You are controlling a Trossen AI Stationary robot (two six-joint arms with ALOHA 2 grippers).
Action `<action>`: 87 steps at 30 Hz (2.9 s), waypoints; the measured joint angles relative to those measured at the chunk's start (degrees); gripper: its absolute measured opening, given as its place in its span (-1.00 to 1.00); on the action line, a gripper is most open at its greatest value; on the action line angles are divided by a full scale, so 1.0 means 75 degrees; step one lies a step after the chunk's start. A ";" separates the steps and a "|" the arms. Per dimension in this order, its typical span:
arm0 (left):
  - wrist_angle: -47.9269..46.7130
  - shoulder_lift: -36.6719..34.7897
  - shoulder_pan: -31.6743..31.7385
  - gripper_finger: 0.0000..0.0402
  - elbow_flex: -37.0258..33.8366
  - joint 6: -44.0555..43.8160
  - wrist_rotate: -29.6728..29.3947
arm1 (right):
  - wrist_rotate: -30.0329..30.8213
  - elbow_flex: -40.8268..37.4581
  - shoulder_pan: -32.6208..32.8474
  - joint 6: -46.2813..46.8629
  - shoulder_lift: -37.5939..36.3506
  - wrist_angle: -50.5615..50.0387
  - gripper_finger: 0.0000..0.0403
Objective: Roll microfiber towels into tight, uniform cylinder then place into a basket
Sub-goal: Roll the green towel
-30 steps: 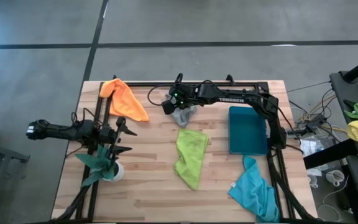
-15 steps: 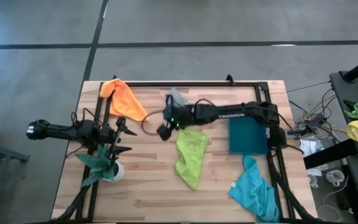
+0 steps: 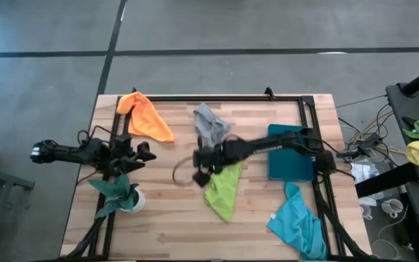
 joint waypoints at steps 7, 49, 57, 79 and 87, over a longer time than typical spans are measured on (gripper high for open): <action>0.0005 0.0074 0.0000 0.38 0.0000 0.1540 -0.0483 | 0.0573 0.0000 0.1240 -0.2040 0.0118 0.0271 0.61; 0.0072 0.0234 0.0000 0.38 0.0245 0.3962 -0.2122 | 0.0854 -0.0003 0.1912 -0.3879 0.1218 0.0749 -0.65; -0.1269 0.1115 -0.0007 0.38 0.0886 0.4077 -0.1915 | 0.0858 0.0070 0.1904 -0.3608 0.1002 0.0528 -0.95; -0.1680 0.9003 0.0328 0.38 0.4779 0.7649 -0.1144 | 0.1442 0.1298 0.2739 -0.2541 -0.0912 -0.2724 -0.96; -0.1677 1.1138 0.0701 0.38 0.5888 0.9320 -0.0624 | 0.1448 0.1355 0.3093 -0.1535 -0.0909 -0.2808 -0.96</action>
